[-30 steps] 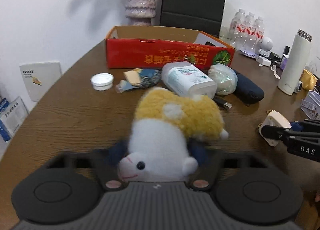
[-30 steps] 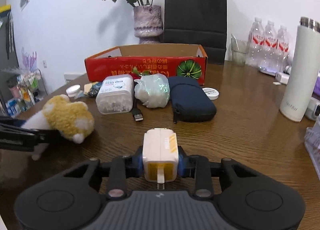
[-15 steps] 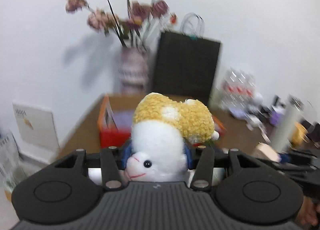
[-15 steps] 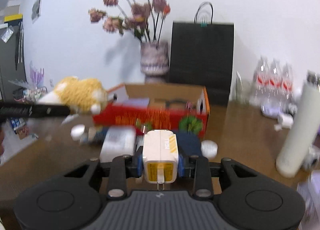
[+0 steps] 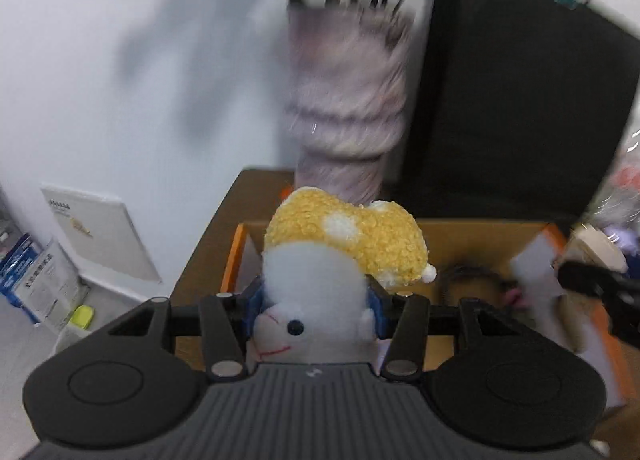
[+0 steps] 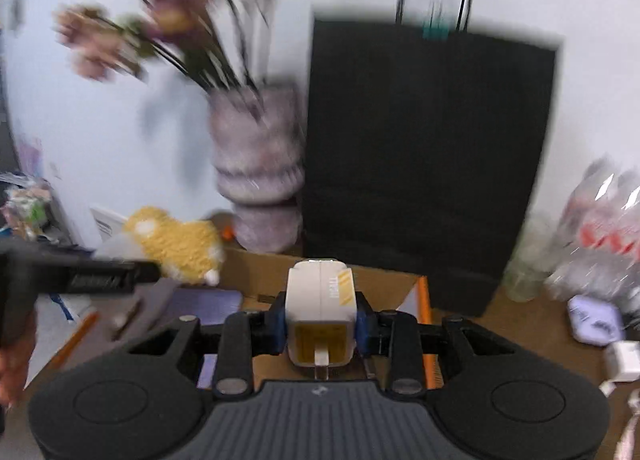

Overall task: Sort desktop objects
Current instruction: 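Carry plush toy and charger into the box and open both tools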

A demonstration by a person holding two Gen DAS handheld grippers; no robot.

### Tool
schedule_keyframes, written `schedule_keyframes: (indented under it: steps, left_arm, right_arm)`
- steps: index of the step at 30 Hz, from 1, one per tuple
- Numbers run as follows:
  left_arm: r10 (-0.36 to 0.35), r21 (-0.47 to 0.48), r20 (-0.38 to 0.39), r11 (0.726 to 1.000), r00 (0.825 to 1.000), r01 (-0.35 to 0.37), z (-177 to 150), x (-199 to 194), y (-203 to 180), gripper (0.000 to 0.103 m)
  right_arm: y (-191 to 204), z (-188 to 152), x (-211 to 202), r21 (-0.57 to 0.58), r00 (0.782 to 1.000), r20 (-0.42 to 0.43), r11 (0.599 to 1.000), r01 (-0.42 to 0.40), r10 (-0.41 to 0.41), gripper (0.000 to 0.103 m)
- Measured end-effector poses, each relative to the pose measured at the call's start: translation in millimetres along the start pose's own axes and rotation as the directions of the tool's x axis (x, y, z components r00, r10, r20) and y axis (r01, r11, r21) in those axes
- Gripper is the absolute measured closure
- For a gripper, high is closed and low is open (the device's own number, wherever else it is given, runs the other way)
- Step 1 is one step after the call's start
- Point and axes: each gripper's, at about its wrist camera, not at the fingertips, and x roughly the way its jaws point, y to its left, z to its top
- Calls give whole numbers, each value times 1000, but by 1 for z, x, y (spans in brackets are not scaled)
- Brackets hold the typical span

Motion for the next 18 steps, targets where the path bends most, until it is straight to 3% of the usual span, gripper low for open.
schedule_keyframes:
  steps: [3,4,5,8,14,18]
  left_arm:
    - [30,18,-55,999,998,-29,-8,31,2,50]
    - [28,8,-75,1000,997,-28,-11,35,6,46]
    - [16,-25,-87,1000,996,-19,-13,40,12,38]
    - [-57,-51,-92,997,994,53,-15,37,22,31]
    - [-91,-47,-5,995,996,91,-12,-4,23,22]
    - [-91,-22,34,996,995,92,-7,-41,16,19]
  right_arm:
    - [1,6,59,-28,991,-129,999,33,-36,72]
    - [1,6,73,-33,987,-153,998,47,-51,72]
    - [1,5,83,-39,983,-172,998,56,-62,72]
    - [-2,-1,104,-9,974,-223,999,33,-34,72]
    - [-9,-3,72,35,998,-67,999,-7,9,73]
    - [-11,7,32,21,1000,-13,1000,23,-23,73]
